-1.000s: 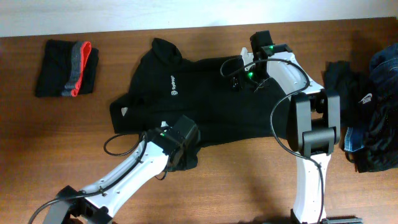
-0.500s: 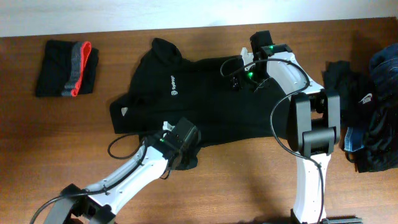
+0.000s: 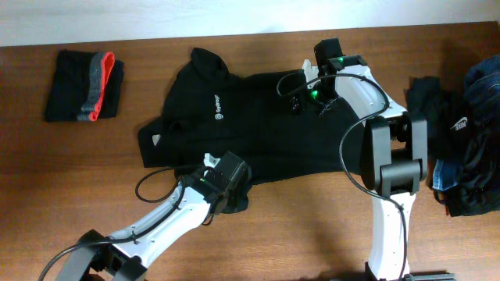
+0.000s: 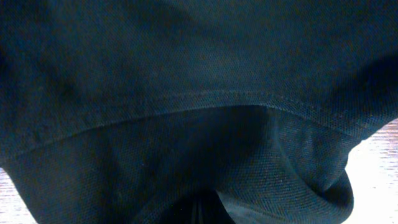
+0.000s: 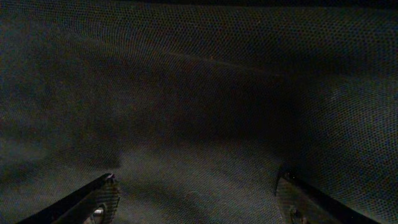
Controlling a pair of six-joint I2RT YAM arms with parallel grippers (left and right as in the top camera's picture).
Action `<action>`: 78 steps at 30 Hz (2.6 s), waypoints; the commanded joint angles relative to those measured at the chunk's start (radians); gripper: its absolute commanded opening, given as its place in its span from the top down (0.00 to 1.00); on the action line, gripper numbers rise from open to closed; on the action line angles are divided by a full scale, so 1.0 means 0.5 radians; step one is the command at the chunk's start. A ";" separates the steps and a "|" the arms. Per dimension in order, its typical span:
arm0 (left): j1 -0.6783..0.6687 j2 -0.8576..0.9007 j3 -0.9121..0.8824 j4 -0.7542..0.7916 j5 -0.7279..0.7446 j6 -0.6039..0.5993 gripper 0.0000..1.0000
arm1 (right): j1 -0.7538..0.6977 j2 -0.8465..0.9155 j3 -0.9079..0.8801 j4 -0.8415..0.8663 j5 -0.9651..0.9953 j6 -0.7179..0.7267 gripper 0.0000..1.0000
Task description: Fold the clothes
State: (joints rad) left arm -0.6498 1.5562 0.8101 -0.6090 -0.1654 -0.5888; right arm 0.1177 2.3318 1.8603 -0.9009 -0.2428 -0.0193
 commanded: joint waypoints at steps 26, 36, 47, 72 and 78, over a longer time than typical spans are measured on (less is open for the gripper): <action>-0.004 -0.265 0.252 -0.323 -0.264 0.231 1.00 | -0.001 0.094 -0.011 -0.001 0.023 0.005 0.11; -0.009 -0.127 0.242 -0.385 0.296 0.231 1.00 | -0.001 0.094 -0.011 -0.014 0.024 0.004 0.11; -0.069 0.140 0.241 -0.394 0.266 0.233 1.00 | -0.001 0.094 -0.011 -0.013 0.024 0.004 0.10; -0.069 0.423 0.240 -0.190 -0.276 0.232 1.00 | -0.001 0.094 -0.011 0.003 0.024 0.004 0.07; -0.069 0.424 0.240 -0.170 -0.253 0.232 1.00 | -0.001 0.094 -0.011 0.002 0.024 0.004 0.07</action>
State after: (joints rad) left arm -0.6872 1.7412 0.9333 -0.7017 -0.2699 -0.4858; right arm 0.1177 2.3318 1.8614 -0.9031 -0.2485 -0.0193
